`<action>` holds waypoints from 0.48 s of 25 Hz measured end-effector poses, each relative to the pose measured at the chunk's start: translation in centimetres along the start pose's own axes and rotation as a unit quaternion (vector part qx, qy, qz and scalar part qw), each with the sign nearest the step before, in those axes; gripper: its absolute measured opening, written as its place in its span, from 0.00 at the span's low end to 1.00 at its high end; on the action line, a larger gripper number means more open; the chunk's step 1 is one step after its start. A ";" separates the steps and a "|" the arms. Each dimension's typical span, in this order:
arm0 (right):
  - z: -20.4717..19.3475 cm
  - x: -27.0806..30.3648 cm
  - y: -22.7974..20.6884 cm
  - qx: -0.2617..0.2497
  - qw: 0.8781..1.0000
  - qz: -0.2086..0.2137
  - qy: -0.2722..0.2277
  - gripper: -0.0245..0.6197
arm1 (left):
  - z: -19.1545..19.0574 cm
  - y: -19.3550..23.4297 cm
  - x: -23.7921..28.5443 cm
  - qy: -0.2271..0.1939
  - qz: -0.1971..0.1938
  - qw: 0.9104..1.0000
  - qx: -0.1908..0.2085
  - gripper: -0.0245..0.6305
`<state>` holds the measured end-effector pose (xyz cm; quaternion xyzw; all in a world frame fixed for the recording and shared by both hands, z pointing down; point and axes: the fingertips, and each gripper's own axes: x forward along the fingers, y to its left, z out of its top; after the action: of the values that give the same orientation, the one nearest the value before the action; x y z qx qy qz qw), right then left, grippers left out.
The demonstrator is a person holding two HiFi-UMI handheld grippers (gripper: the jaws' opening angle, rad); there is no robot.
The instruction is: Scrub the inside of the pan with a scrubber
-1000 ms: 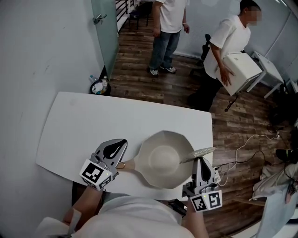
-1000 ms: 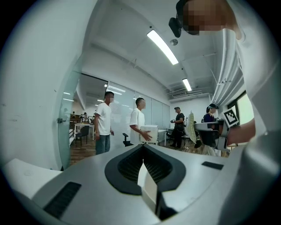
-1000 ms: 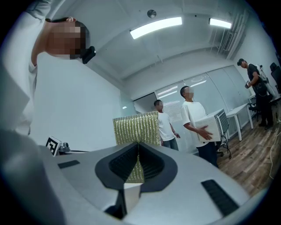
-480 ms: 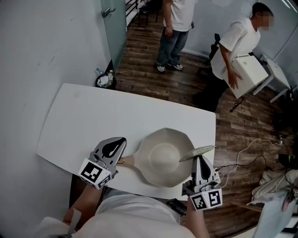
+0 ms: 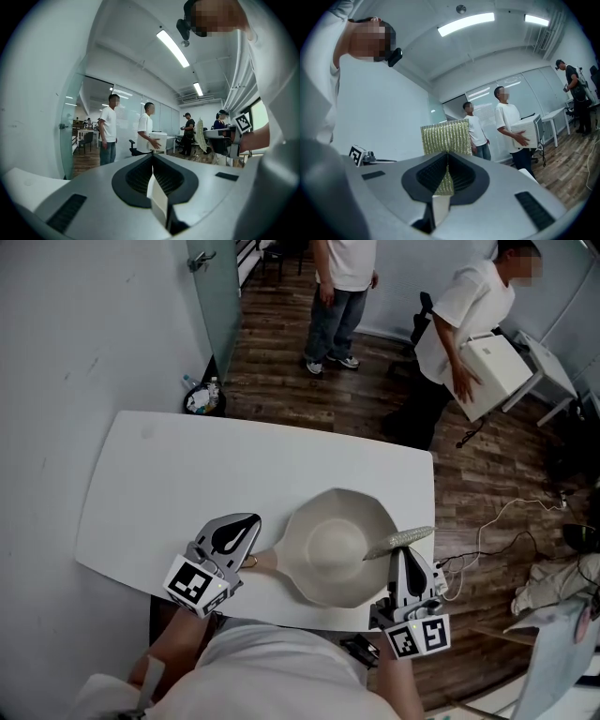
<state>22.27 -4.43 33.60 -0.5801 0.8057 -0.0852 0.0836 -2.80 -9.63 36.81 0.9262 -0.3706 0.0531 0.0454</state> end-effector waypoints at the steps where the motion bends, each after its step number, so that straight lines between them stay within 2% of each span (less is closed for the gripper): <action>1: -0.1 -0.1 0.2 0.000 1.000 -0.002 0.000 0.08 | 0.0 0.1 0.0 0.001 -0.002 1.000 0.006 0.06; 6: -0.6 -0.4 1.4 -0.001 1.000 -0.006 0.006 0.08 | -0.7 -0.3 -0.3 0.019 -0.022 0.998 0.049 0.06; 12: -0.9 -0.3 2.5 -0.005 1.000 -0.009 0.007 0.08 | -1.6 -0.4 -1.0 0.030 -0.038 0.998 0.040 0.06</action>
<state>19.82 -3.34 33.93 -0.5872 0.8015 -0.0858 0.0740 -3.34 -8.53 38.23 0.9386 -0.3313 0.0941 0.0210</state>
